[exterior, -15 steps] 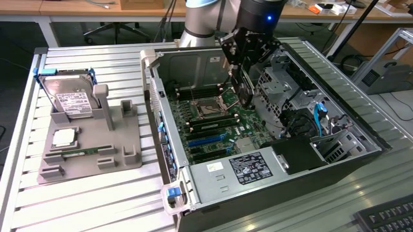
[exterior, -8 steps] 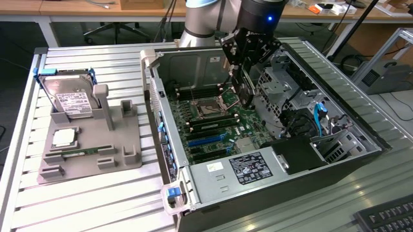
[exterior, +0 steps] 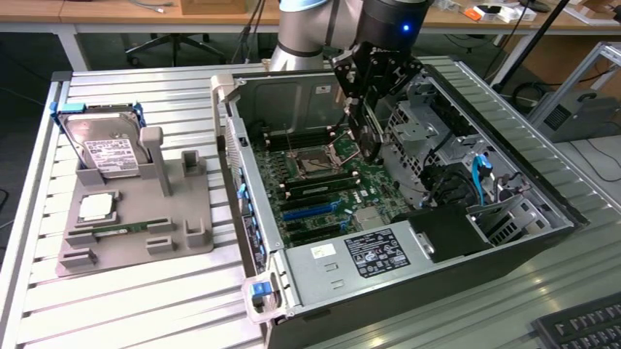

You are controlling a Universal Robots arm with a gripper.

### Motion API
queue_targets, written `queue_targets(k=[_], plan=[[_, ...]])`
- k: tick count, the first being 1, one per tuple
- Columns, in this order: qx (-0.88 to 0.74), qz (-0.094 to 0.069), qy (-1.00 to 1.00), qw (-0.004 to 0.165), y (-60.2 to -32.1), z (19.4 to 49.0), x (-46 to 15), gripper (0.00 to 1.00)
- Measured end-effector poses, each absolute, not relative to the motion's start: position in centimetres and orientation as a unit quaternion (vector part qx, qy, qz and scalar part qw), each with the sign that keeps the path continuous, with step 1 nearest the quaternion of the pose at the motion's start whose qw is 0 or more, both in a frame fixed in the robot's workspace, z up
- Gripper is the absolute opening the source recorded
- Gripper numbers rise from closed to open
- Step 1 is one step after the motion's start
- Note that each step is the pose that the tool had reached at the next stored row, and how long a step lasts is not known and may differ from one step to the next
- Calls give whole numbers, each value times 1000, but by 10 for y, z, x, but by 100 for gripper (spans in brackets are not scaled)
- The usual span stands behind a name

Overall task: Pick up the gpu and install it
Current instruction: 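Insert the gpu into the slot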

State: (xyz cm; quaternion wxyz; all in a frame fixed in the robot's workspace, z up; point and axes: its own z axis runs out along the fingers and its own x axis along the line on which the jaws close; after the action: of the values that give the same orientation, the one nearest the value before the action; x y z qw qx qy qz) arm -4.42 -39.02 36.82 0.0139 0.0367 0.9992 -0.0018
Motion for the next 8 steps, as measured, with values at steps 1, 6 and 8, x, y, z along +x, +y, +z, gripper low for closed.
queue_targets(k=[1,6,8], plan=[[34,-2,999,14,-390,368,-44,27],[13,-1,1000,14,-390,368,-44,27],[-6,-1,1000,14,-390,368,-44,27]])
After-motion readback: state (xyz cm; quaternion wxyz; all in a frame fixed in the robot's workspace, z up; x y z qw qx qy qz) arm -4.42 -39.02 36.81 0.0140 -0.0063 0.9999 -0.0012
